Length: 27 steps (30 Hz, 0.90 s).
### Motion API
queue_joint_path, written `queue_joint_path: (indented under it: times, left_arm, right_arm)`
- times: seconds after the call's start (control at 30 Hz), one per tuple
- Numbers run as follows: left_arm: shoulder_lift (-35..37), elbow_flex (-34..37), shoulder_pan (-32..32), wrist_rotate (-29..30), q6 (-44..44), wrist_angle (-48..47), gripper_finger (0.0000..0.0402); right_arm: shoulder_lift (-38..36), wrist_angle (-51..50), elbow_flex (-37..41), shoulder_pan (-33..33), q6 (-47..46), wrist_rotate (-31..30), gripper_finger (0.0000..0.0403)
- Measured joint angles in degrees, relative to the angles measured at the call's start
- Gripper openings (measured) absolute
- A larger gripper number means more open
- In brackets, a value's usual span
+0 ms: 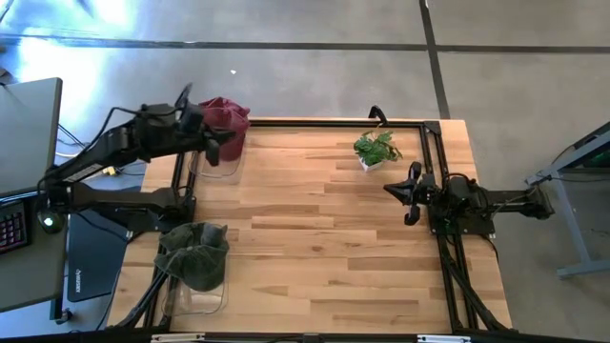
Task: Pick & Place hat
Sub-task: Return to Home Position
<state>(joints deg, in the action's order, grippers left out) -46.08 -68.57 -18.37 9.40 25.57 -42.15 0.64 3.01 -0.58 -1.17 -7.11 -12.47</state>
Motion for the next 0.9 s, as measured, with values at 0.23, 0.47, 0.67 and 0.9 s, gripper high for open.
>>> queue_joint_path:
  times: [0.23,0.47,0.67,0.9]
  left_arm:
    - [9.1,6.7,0.0,1.7,-6.3,1.8,0.001]
    - [23.2,23.7,0.0,1.9,-8.4,12.2,0.001]
    - [28.9,38.1,0.0,-6.3,-11.2,30.6,0.001]
    - [27.0,45.8,0.0,-14.2,-5.4,37.1,0.001]
  right_arm:
    - [0.0,0.3,0.0,0.0,0.1,0.0,0.0]
    - [0.0,0.7,0.0,0.0,0.1,0.0,0.0]
    - [0.0,0.8,0.0,0.0,0.1,0.0,0.0001]
    - [0.0,0.9,0.1,0.0,0.1,0.0,0.0001]
